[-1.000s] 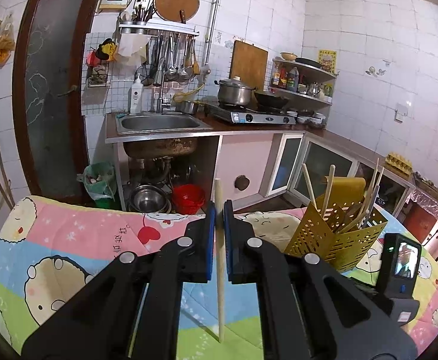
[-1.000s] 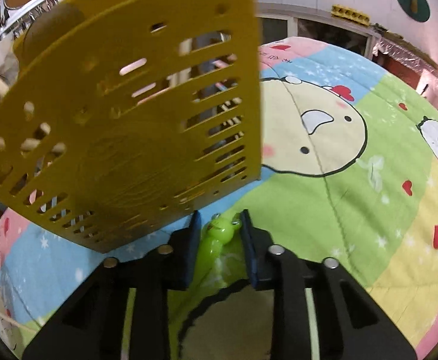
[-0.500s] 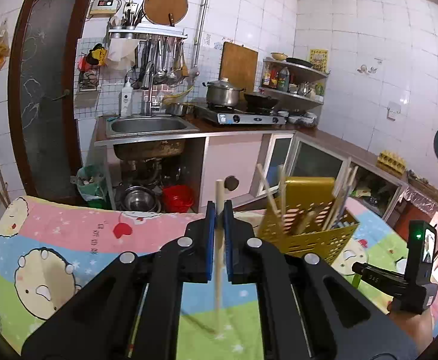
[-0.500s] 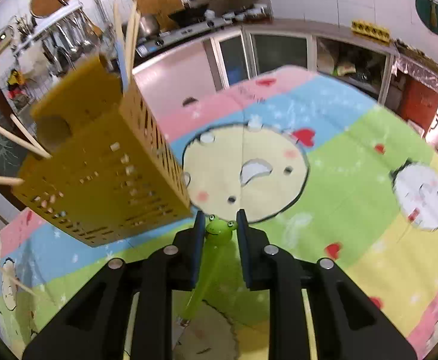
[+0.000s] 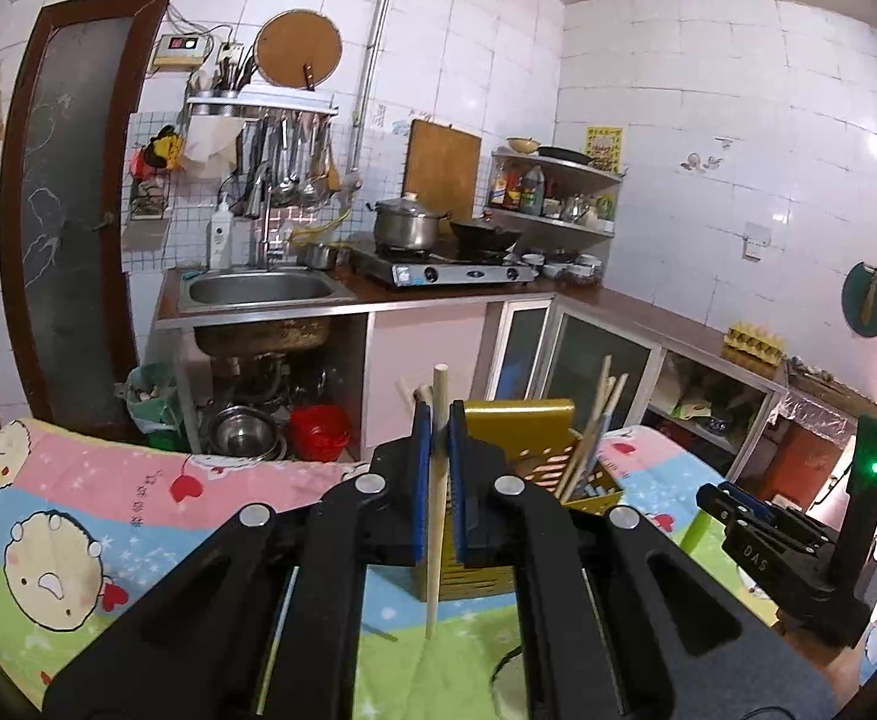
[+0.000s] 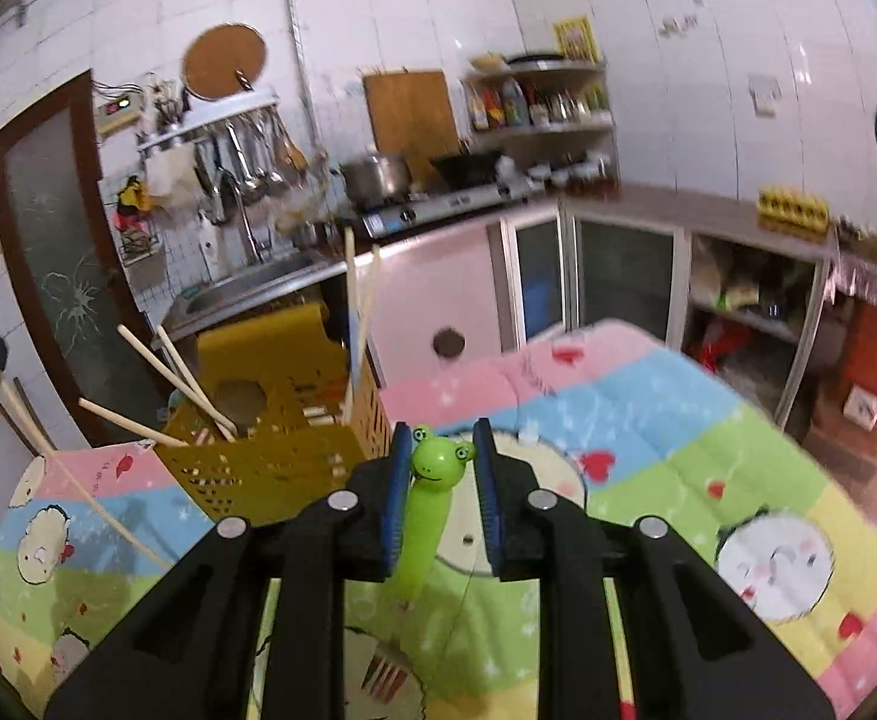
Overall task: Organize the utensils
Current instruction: 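Lower the chopstick and green utensil into the holder with both tools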
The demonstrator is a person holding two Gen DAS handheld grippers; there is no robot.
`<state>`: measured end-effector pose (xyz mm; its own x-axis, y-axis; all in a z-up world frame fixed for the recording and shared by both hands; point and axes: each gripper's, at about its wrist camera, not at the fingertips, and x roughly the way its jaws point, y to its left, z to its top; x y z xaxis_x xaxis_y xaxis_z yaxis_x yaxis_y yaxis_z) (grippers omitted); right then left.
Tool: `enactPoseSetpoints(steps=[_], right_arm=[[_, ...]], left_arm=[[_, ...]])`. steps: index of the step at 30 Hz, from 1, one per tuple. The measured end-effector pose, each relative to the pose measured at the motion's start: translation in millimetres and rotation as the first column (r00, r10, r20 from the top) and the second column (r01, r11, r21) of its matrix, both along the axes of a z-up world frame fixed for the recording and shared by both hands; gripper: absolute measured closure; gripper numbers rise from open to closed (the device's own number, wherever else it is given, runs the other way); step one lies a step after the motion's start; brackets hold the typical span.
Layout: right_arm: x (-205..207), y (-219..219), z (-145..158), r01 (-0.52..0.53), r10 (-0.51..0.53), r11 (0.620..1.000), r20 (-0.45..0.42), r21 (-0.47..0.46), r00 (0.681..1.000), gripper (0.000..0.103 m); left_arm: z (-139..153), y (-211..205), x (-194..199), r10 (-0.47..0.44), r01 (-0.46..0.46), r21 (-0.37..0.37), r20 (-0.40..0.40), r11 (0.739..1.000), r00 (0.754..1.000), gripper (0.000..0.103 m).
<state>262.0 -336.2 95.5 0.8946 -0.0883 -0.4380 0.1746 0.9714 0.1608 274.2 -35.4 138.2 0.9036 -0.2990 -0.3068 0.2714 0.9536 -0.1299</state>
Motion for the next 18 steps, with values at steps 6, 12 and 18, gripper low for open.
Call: enactPoseSetpoints(steps=[6,12,18], right_arm=[[-11.0,3.2,20.2,-0.029,0.032,0.998,0.067,-0.048,0.997,0.082],[-12.7,2.2,41.1,-0.031,0.038,0.997,0.118,-0.066,0.992,0.082],[-12.7,3.6,82.5,-0.037,0.052,0.996,0.186,-0.084,0.981,0.082]], left_arm=[[5.8,-15.4,-0.9,-0.017,0.017,-0.005,0.016,1.0,1.0,0.099],[13.7,-21.8,-0.4,-0.026,0.027,-0.011,0.035,1.0,0.999,0.099],[42.4,-24.0,-0.5,-0.038,0.041,-0.03,0.091,0.999,0.995,0.099]])
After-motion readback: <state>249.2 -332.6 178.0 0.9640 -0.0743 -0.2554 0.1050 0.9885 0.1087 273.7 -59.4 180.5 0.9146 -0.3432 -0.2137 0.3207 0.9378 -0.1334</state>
